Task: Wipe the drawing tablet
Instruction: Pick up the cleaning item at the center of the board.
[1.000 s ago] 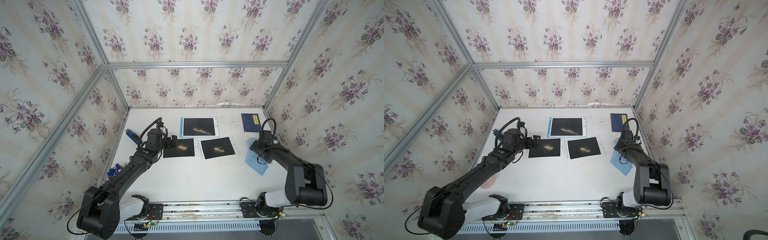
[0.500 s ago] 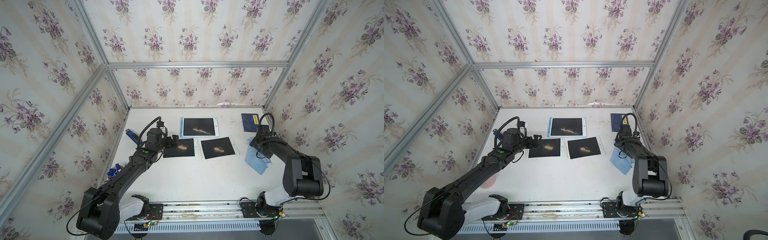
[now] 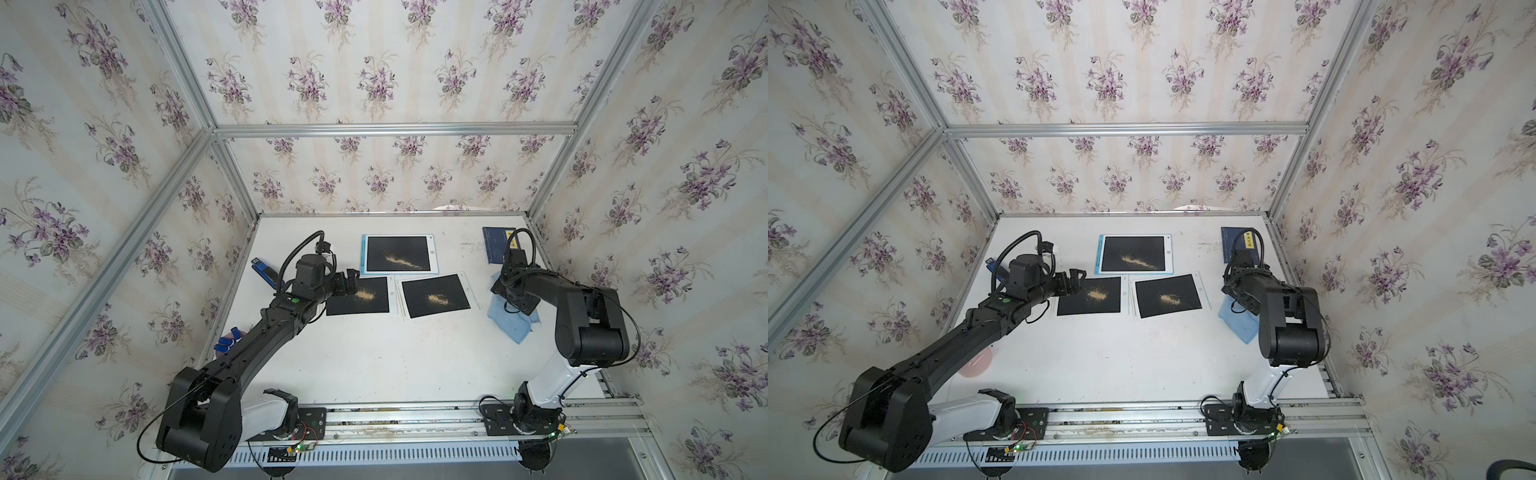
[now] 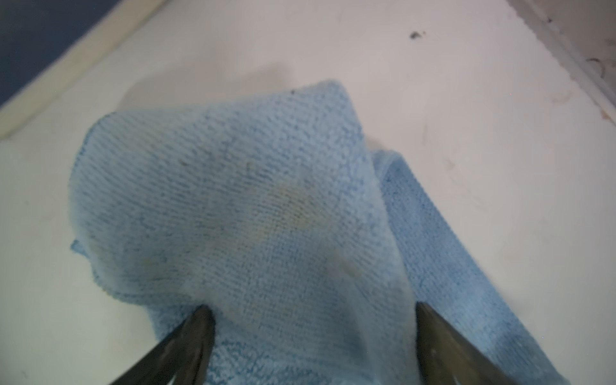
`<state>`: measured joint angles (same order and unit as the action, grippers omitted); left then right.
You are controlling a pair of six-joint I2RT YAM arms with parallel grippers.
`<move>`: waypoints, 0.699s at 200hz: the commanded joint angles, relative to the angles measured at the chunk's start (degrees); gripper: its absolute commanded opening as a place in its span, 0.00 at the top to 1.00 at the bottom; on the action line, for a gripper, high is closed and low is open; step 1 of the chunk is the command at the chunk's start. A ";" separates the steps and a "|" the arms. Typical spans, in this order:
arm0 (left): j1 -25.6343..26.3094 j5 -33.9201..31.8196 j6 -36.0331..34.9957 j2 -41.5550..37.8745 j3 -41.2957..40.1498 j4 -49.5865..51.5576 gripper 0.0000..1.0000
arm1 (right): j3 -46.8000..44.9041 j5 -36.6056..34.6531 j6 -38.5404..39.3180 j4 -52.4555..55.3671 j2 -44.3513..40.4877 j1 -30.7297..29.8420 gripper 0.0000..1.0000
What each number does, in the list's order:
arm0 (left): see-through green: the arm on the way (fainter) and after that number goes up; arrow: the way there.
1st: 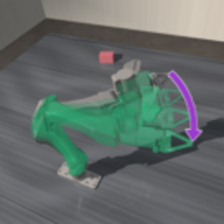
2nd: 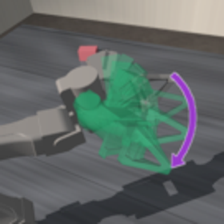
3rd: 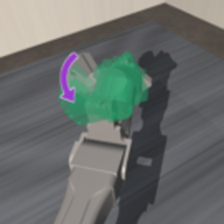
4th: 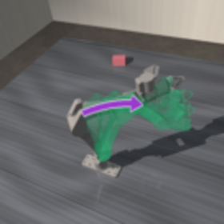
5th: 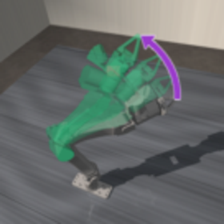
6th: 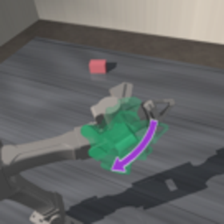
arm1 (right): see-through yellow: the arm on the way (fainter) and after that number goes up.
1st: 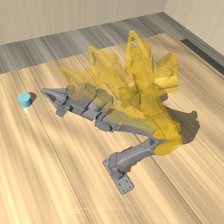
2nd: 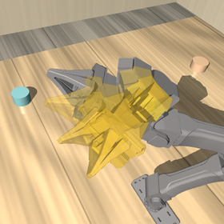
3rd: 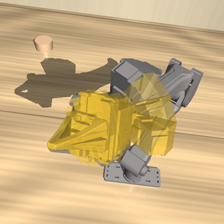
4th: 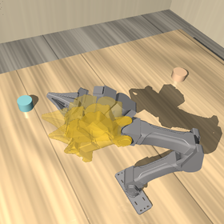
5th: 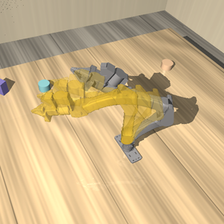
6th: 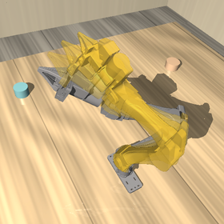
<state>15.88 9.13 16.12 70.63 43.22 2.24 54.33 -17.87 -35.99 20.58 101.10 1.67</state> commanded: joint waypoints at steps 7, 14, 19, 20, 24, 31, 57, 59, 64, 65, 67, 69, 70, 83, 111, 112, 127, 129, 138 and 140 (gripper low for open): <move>-0.06 -1.88 0.37 -0.72 -0.38 -0.67 0.00 | -1.48 4.22 0.53 2.18 3.22 0.00 0.18; -0.07 -2.45 0.39 -0.83 -0.42 -0.57 0.00 | -2.26 4.94 0.71 1.42 3.31 0.00 0.25; -0.13 -2.73 0.47 -1.06 -0.55 -0.57 0.00 | -2.75 5.45 0.69 0.83 3.23 0.05 0.35; -0.09 -2.77 0.52 -1.04 -0.57 -0.57 0.00 | -2.88 5.55 0.76 0.72 3.23 0.11 0.37; -0.08 -2.92 0.55 -1.08 -0.73 -0.65 0.00 | -3.15 6.03 0.84 0.30 3.21 0.10 0.43; -0.06 -3.06 0.63 -1.08 -0.85 -0.74 0.00 | -3.55 6.84 0.89 -0.36 3.23 0.22 0.53; -0.15 -4.73 2.64 -0.45 -1.57 -1.59 0.00 | -3.18 10.26 1.23 -0.76 3.63 1.08 0.89; -0.15 -4.62 2.72 -0.29 -1.67 -1.73 0.00 | -3.17 10.47 1.19 -0.75 3.50 1.12 0.91; -0.22 -4.37 2.82 -0.03 -1.74 -1.99 0.00 | -3.26 10.85 1.22 -0.92 3.28 1.27 0.99; -0.23 -4.29 2.84 0.00 -1.74 -1.98 0.00 | -3.26 10.93 1.24 -0.95 3.17 1.29 1.00; -0.21 -4.14 2.86 0.11 -1.74 -1.98 0.00 | -3.26 11.04 1.26 -0.93 2.90 1.31 1.00; -0.23 -3.84 2.80 0.21 -1.61 -2.02 0.00 | -3.26 11.19 1.27 -0.92 2.64 1.31 1.00; -0.23 -3.67 2.79 0.25 -1.63 -2.04 0.00 | -3.26 11.19 1.27 -0.95 2.54 1.32 1.00; -0.15 0.02 1.57 1.27 -0.86 -2.35 0.00 | -2.85 11.66 1.65 -0.99 0.31 1.32 1.00; 3.25 2.31 -0.11 5.20 3.62 0.30 0.00 | -2.65 11.96 3.18 -2.86 -8.33 0.65 1.00; 3.44 2.31 -0.16 5.43 3.84 0.44 0.00 | -2.65 12.06 3.28 -3.06 -8.66 0.59 1.00; 7.43 2.15 -1.35 9.65 8.35 3.87 0.00 | -2.05 13.38 5.32 -4.70 -11.69 -0.87 1.00; 7.92 2.09 -1.42 9.89 9.02 4.41 0.00 | -1.90 13.52 5.60 -4.74 -11.78 -1.12 1.00; 10.00 2.32 -1.62 13.91 11.85 6.62 0.00 | -0.91 13.82 6.74 -4.71 -11.80 -2.16 1.00; 10.34 2.53 -1.51 14.45 12.29 7.01 0.00 | -0.72 13.82 6.90 -4.75 -11.69 -2.48 1.00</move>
<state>22.41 9.96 16.36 79.64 50.54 3.84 52.07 -6.94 -32.75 16.34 90.45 1.17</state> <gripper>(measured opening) 0.997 0.092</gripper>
